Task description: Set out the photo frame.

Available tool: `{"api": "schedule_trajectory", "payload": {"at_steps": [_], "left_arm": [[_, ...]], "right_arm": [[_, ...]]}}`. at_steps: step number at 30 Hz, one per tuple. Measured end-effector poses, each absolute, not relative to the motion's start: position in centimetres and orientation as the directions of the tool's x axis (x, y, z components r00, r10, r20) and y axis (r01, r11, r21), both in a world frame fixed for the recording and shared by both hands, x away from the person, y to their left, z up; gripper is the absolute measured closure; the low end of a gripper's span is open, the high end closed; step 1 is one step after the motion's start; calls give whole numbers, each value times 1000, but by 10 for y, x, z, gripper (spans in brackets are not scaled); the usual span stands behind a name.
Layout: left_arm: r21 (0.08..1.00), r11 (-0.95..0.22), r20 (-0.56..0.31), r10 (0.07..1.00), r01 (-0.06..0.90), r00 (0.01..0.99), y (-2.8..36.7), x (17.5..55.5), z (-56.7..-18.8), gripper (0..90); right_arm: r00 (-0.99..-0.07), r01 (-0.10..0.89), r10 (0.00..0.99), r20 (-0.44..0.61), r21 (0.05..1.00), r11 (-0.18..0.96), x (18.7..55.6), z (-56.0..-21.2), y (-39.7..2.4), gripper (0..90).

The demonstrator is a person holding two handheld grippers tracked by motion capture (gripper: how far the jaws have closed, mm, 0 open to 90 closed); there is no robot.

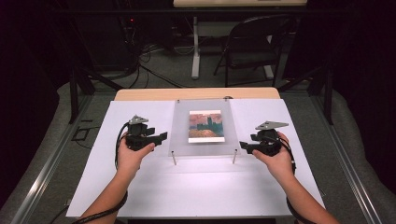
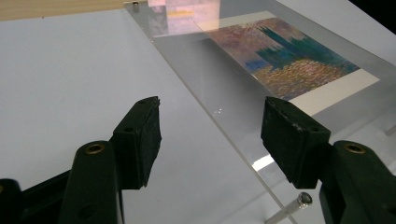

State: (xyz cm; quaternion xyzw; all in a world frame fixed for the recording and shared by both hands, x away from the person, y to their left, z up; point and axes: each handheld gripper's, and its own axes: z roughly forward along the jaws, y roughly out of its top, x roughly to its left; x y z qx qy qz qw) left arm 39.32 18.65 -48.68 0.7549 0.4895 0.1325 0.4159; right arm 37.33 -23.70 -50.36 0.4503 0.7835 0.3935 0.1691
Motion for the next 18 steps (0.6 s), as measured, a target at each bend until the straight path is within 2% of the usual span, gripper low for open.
{"api": "schedule_trajectory", "payload": {"at_steps": [18], "left_arm": [[744,-145,-213,873,652,438,184,424,-482,366]], "right_arm": [[-519,574,850,91,774,267,407,-492,-227,393]]}}
